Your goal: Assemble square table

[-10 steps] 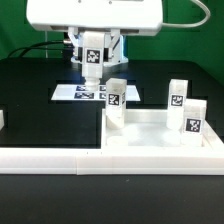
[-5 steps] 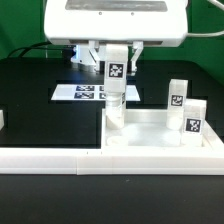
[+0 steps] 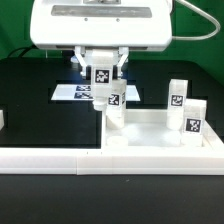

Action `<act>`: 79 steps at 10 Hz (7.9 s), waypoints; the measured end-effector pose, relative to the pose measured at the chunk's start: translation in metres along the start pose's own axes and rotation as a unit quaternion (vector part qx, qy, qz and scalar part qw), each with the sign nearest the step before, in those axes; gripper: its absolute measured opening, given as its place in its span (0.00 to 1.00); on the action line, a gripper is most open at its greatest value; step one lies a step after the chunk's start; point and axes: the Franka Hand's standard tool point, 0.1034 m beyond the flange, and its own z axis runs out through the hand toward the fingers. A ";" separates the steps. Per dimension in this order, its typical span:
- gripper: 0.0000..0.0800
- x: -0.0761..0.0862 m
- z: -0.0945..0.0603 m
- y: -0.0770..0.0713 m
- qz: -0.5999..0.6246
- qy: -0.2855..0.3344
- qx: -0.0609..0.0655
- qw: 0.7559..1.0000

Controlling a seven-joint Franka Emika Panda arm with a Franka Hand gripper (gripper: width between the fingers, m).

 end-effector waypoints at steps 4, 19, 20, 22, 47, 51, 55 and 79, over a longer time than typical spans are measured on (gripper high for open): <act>0.34 0.001 0.016 -0.013 0.008 -0.003 0.010 1.000; 0.34 -0.007 0.061 -0.019 0.021 0.020 -0.014 0.999; 0.34 -0.007 0.061 -0.020 0.024 0.020 -0.014 0.999; 0.45 -0.008 0.061 -0.019 0.025 0.020 -0.014 0.999; 0.81 -0.012 0.049 -0.019 0.093 -0.253 0.031 0.962; 0.56 -0.011 0.049 -0.018 0.103 -0.253 0.020 0.962; 0.36 -0.011 0.049 -0.020 0.244 -0.253 -0.016 0.936; 0.75 0.008 0.059 -0.012 0.094 -0.217 0.003 0.972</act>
Offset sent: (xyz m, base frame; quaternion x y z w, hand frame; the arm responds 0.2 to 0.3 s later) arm 0.0160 0.0123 -0.0185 0.0072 0.0209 0.0118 0.9997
